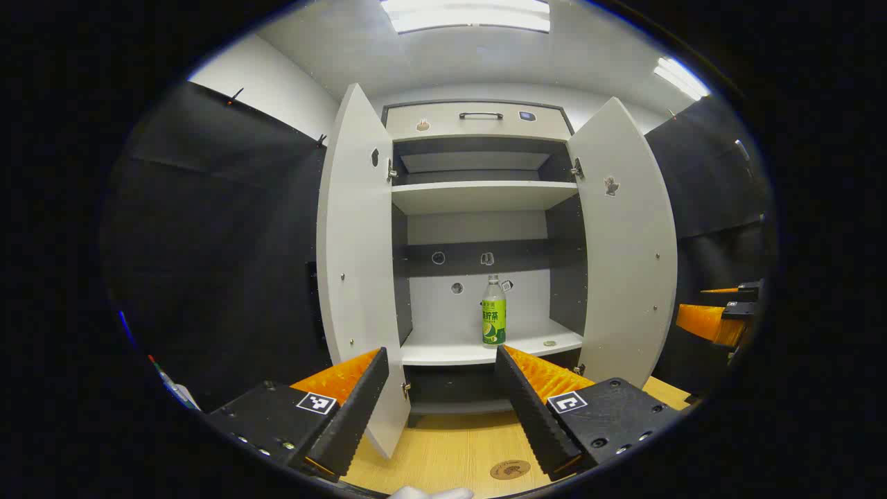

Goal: Grasp the bottle in the cabinet with the left hand and place it on the coaster, then close the right door with the right hand and the left door with the left hand.

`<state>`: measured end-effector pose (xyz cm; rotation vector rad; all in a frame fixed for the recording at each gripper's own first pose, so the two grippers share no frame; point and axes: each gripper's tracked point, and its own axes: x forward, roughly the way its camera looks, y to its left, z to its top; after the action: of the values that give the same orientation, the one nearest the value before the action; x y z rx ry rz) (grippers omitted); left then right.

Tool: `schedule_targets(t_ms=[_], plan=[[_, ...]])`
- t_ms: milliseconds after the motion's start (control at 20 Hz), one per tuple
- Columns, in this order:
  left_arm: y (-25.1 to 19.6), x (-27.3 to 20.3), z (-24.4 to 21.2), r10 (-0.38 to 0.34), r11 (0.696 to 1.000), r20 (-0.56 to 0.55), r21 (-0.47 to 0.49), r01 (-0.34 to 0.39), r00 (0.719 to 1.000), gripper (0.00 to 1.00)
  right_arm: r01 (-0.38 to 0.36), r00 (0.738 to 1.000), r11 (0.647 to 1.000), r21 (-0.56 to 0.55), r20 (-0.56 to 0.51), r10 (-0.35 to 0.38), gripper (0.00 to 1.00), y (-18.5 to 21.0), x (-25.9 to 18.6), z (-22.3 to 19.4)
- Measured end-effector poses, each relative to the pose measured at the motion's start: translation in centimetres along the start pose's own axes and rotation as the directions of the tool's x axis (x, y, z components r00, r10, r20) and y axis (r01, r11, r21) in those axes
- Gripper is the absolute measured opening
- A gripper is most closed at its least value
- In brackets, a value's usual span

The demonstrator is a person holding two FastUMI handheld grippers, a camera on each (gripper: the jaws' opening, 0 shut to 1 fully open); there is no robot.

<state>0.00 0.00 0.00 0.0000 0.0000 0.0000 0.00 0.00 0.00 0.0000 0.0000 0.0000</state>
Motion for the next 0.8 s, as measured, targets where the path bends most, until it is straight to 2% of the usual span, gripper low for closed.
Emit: schedule_targets(t_ms=[500,800], plan=[[-0.3,2.9,-0.1,-0.031,0.999,0.011,-0.009,0.031,0.999,0.95,0.006,1.000,1.000,-0.017,-0.003,-0.006,0.81,0.6,1.2,0.0],[-1.3,7.1,0.5,-0.055,0.998,0.044,0.007,0.055,0.997,0.95,0.010,1.000,0.999,-0.030,-0.015,-0.011,0.82,1.0,1.6,0.4]])
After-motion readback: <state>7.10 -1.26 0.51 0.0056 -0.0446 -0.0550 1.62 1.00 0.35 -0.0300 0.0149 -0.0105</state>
